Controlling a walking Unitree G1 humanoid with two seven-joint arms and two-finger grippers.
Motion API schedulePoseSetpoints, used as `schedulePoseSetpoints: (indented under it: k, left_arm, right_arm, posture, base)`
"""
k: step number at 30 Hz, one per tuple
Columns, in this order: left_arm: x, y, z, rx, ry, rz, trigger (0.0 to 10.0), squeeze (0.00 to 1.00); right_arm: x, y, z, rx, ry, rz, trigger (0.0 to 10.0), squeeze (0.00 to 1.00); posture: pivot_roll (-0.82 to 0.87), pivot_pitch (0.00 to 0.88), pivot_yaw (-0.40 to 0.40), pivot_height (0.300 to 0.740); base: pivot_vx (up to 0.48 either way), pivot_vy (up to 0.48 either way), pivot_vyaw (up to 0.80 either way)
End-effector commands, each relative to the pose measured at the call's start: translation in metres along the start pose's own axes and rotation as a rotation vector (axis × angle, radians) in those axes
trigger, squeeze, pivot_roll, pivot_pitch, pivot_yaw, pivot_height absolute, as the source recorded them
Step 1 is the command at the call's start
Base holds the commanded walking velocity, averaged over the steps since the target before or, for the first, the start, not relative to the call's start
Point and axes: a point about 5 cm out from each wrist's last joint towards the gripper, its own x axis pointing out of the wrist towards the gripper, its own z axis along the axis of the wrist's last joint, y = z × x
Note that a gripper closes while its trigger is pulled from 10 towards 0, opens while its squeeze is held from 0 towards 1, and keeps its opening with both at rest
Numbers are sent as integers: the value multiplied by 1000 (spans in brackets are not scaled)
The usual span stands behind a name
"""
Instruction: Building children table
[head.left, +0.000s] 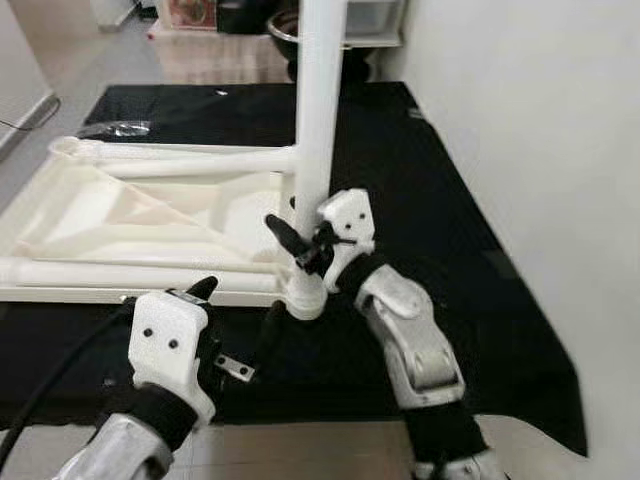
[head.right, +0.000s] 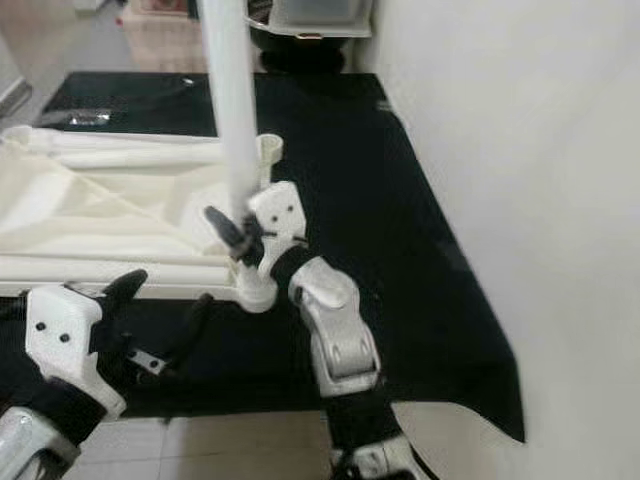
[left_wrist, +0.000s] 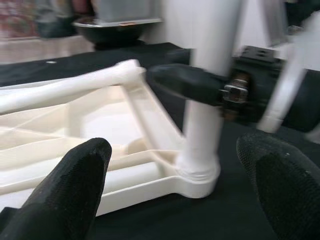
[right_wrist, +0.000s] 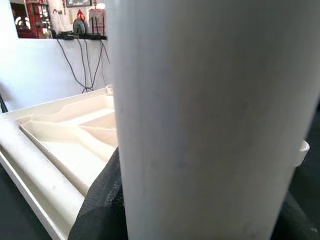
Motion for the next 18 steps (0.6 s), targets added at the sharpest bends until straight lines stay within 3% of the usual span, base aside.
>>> schedulePoseSetpoints:
  k: [1, 3, 9, 10, 11, 12, 18]
  left_arm:
    - [3, 0, -2, -5, 9, -17, 10000, 0]
    - [5, 0, -2, -3, 3, -19, 10000, 0]
    - [6, 1, -2, 0, 1, -19, 10000, 0]
    - [7, 2, -2, 1, 0, -19, 10000, 0]
    - [7, 2, -2, 1, 0, -19, 10000, 0]
    - [7, 2, -2, 0, 0, -20, 10000, 0]
    - [7, 1, -2, -1, 2, -24, 10000, 0]
  right_arm:
    - [5, 13, -17, 49, 56, 0, 0, 0]
    - [12, 11, -14, 44, 36, 3, 0, 0]
    - [11, 14, -7, 38, 52, -59, 196, 0]
    - [11, 17, -4, 46, 48, -45, 10000, 78]
    - [11, 18, -2, 52, 45, -31, 10000, 78]
    - [13, 20, 1, 78, 26, 18, 10000, 1000]
    - [25, 9, 12, 106, -48, 198, 10000, 1000]
  posture:
    - [157, 150, 0, 740]
    - [157, 143, 0, 740]
    - [156, 135, 2, 740]
    - [155, 133, 7, 740]
    - [155, 133, 7, 740]
    - [153, 133, 9, 740]
    - [165, 134, 8, 740]
  base:
    - [0, 0, 0]
    - [0, 0, 0]
    - [0, 0, 0]
    - [0, 0, 0]
    - [0, 0, 0]
    - [0, 0, 0]
    - [0, 0, 0]
